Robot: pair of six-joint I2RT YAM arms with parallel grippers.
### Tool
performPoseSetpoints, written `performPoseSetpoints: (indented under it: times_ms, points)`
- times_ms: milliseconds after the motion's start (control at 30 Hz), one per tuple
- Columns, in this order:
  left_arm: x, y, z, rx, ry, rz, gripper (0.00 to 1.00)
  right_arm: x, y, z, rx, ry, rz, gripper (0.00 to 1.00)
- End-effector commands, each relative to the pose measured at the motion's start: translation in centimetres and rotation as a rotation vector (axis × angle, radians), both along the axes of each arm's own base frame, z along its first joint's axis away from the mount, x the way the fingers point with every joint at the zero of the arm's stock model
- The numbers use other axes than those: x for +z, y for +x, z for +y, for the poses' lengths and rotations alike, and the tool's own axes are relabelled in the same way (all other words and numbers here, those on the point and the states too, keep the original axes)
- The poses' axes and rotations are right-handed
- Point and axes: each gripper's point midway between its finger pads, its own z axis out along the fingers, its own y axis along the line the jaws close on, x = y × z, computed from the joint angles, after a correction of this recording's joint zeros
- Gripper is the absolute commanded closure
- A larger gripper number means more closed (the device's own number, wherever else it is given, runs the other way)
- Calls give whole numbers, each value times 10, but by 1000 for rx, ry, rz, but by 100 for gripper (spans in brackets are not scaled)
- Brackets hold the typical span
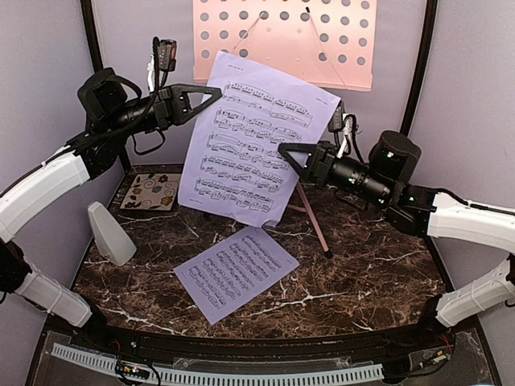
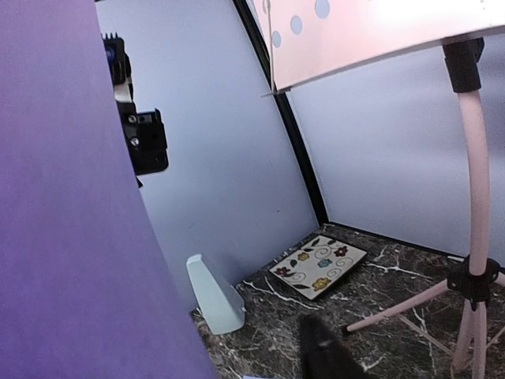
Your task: Set up the instrument practice props
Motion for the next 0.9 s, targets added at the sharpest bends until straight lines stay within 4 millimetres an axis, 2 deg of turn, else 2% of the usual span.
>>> performPoseSetpoints:
  times_ms: [0,33,67,100,233,300,333,467,533,600,733,800,867]
  points:
    - [23,6,7,83,-42,-21,100,51,-10,-3,40,104,-73,80]
    - [21,12,7,113,-35,-7,100,54,-8,-4,27,99,-72,98]
    - [19,17,7,136,-22,0,100,54,-6,-6,12,81,-66,100]
    - [18,22,8,167,-15,4,95,58,-6,-8,-3,74,-71,100]
    - [4,37,13,272,47,5,62,70,3,-30,-130,28,-85,100]
    - [-14,45,17,332,99,5,51,69,4,-41,-180,-25,-90,100]
    - [-28,47,19,355,136,1,48,80,2,-49,-204,-31,-104,100]
    - [-82,59,34,479,229,18,43,83,-5,-73,-258,-113,-113,100]
    - [-104,61,43,537,228,12,37,78,-9,-82,-274,-158,-106,100]
    - [-129,68,46,578,260,20,34,73,-12,-94,-301,-191,-87,100]
    - [-186,88,37,585,351,78,35,66,-18,-117,-351,-228,-42,100]
    - [-208,97,27,577,372,90,36,64,-21,-127,-370,-238,-22,100]
    - [-217,105,16,575,376,82,38,63,-22,-137,-400,-237,1,100]
